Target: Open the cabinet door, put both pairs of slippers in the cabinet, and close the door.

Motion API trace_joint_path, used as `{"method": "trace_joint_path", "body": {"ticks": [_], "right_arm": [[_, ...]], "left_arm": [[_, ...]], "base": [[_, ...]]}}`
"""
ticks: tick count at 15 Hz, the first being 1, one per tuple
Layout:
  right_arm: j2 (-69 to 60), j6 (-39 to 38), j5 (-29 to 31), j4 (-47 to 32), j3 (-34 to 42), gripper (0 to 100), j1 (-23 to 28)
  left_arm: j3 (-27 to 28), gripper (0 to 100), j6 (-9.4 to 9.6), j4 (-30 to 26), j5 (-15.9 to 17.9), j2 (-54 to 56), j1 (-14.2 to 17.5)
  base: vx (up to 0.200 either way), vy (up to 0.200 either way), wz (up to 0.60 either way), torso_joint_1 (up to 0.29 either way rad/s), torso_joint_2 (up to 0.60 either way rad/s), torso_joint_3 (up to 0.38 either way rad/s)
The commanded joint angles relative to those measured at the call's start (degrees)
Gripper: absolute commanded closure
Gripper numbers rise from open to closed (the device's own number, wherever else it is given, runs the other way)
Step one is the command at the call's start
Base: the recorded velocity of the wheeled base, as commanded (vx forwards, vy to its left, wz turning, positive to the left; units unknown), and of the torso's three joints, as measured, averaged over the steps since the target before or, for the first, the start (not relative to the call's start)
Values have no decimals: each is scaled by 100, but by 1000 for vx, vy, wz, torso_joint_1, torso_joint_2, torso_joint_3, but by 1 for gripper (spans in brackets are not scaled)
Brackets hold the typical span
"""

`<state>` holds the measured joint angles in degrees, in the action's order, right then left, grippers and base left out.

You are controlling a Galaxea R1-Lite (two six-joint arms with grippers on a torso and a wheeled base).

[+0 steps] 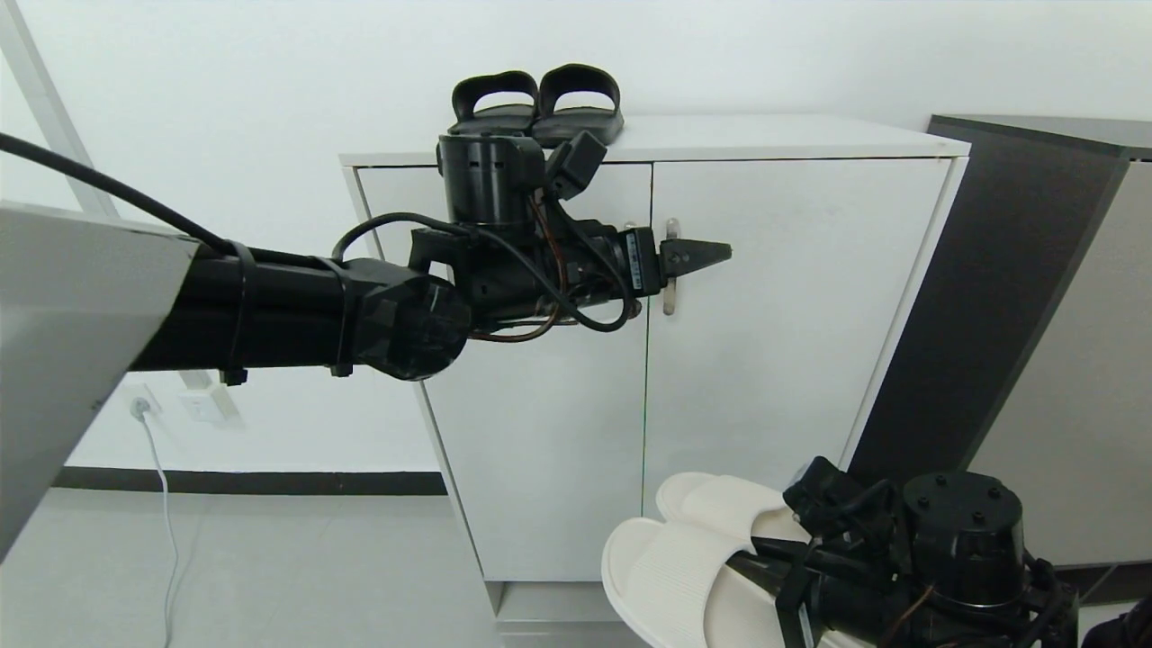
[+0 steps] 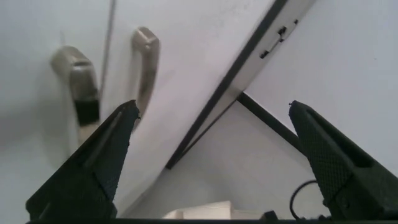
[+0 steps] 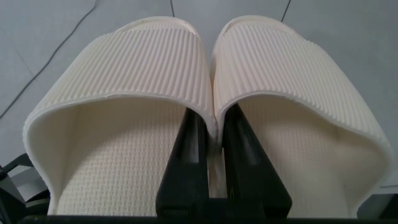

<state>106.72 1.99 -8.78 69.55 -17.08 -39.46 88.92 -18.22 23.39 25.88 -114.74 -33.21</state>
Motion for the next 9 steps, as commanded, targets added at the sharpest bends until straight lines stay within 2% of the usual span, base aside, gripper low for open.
{"method": "trace_joint_path", "body": {"ticks": [1,8,9], "right_arm": [[7,3,-1,6,20,100,0],[-19,3,-1,15,38,100,-18],[-19,3,-1,6,38,100,-18]], "left_arm": [[258,0,3,-72,-74,-172,-2],[548,0,3,-107,-110,-453,-10],[548,100,3,-107,-101,-453,-10]], "base": [[0,0,0,0,0,0],[0,0,0,0,0,0],[0,0,0,0,0,0]]}}
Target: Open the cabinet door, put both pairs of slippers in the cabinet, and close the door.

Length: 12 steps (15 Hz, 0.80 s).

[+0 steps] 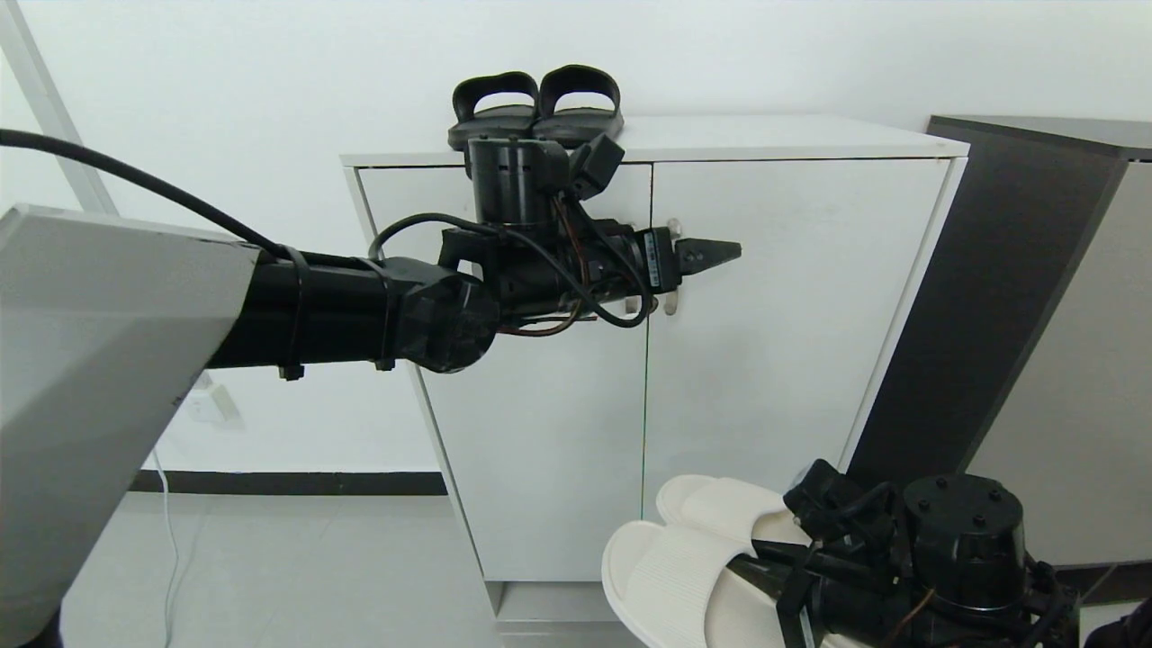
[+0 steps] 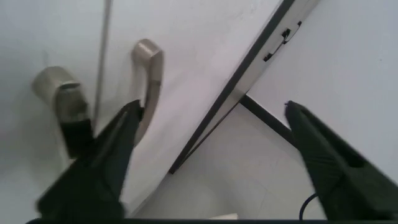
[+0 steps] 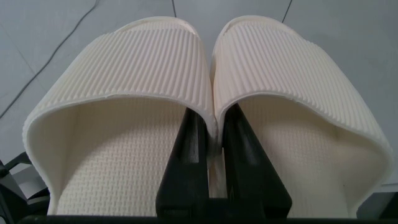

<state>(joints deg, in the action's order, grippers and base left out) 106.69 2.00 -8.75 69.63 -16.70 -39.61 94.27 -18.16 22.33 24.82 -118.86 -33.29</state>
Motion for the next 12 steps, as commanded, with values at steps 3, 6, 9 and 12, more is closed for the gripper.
{"method": "trace_joint_path", "body": {"ticks": [3,6,9,12], "right_arm": [[-17,2,-4,6,9,100,-3],[-26,2,-56,94,141,100,-3],[-34,2,-215,253,290,100,-38],[-43,2,-487,569,519,100,-109]], "left_arm": [[4,100,-21,-1,5,-32,-2],[-374,100,-38,34,5,223,-55],[-875,100,15,122,5,530,-222],[-1473,100,15,465,-3,873,-345]], "base": [[0,0,0,0,0,0],[0,0,0,0,0,0],[0,0,0,0,0,0],[0,0,0,0,0,0]]}}
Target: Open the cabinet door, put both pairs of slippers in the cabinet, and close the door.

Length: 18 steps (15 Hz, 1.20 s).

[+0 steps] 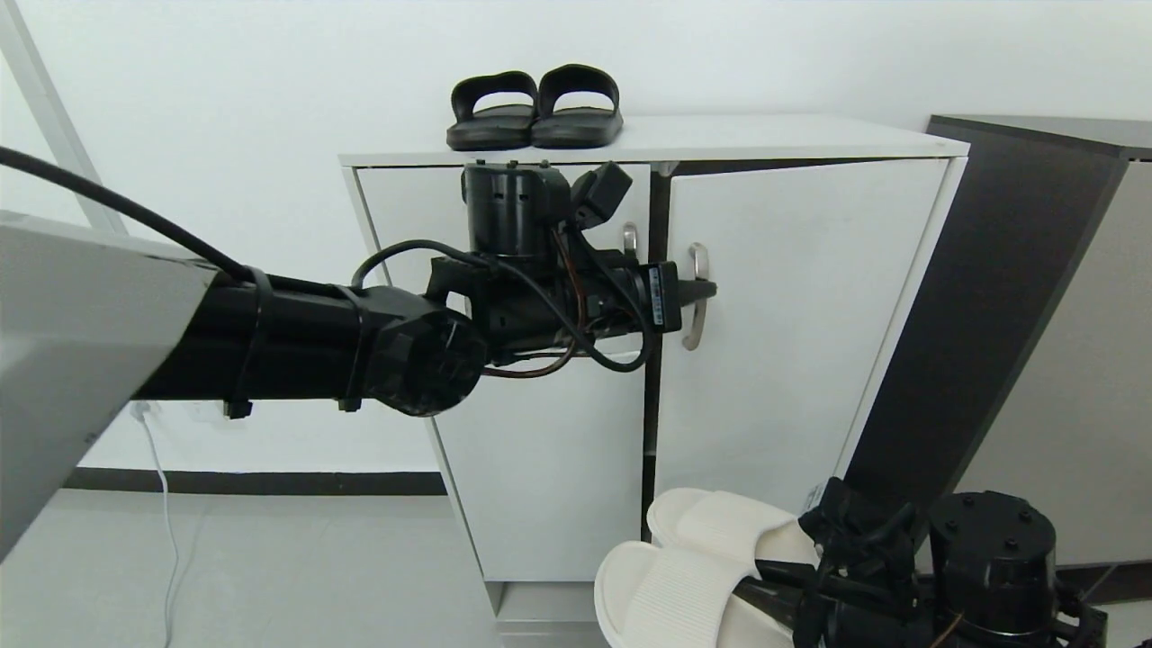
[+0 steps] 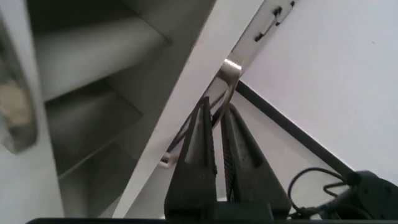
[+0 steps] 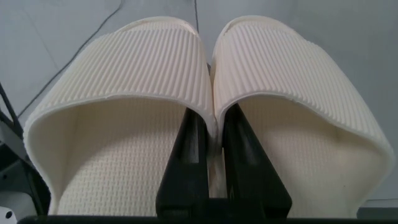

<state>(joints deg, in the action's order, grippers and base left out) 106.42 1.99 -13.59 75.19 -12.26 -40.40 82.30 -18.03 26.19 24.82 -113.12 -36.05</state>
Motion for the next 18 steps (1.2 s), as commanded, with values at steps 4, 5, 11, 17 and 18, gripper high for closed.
{"method": "trace_joint_path", "body": {"ticks": [4,5,11,17,18], "right_arm": [[-52,3,-29,48,189,100,-232],[-60,3,-29,83,198,100,-267],[-96,-5,-29,127,242,100,-574],[-78,3,-29,119,304,100,-645],[-60,3,-29,110,312,100,-671]], "left_arm": [[-970,100,1,115,-3,941,-166],[-1216,100,1,115,-12,1178,-183],[-1682,100,-43,115,-3,1626,54],[-856,100,-87,379,-214,651,168],[-671,100,-95,554,-302,387,168]], "base": [[0,0,0,0,0,0],[0,0,0,0,0,0],[0,0,0,0,0,0],[0,0,0,0,0,0],[0,0,0,0,0,0]]}}
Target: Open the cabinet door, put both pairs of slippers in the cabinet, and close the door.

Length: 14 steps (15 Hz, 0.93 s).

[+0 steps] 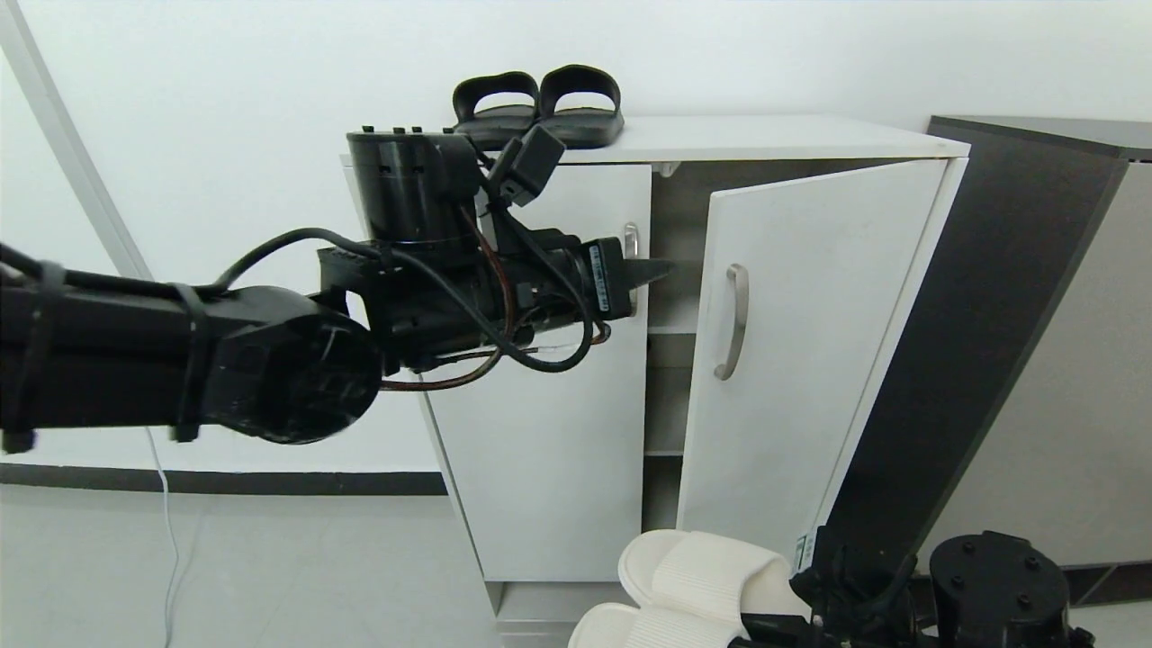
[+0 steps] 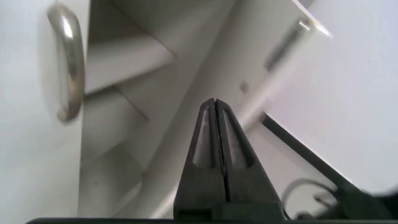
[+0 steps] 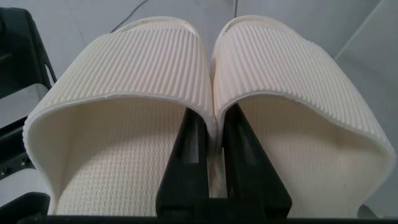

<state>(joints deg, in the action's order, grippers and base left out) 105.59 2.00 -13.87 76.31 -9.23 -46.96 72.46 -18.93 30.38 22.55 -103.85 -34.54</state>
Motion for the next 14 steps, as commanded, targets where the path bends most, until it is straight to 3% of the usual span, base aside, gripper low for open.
{"method": "trace_joint_path", "body": {"ticks": [1,2,3,4,8,10,14], "right_arm": [[31,2,-1,-2,26,100,-41],[49,2,-1,-2,26,100,-41],[84,2,-1,-11,35,100,-68],[154,2,-1,-2,35,100,-94],[304,2,-1,6,53,100,-165],[313,2,-1,15,70,100,-217],[330,2,-1,15,97,100,-244]], "left_arm": [[453,100,-23,214,-93,-715,8],[532,100,-58,232,-84,-795,8],[743,100,-313,240,-102,-962,-1],[875,100,-357,258,-111,-1058,-9],[937,100,-366,320,-111,-1190,-1],[989,100,-366,320,-111,-1225,-9],[945,100,-322,460,-120,-1243,-466]], "base": [[0,0,0,0,0,0],[0,0,0,0,0,0],[0,0,0,0,0,0],[0,0,0,0,0,0],[0,0,0,0,0,0],[-200,0,0,2,2,7],[-200,0,0,0,6,1]]}}
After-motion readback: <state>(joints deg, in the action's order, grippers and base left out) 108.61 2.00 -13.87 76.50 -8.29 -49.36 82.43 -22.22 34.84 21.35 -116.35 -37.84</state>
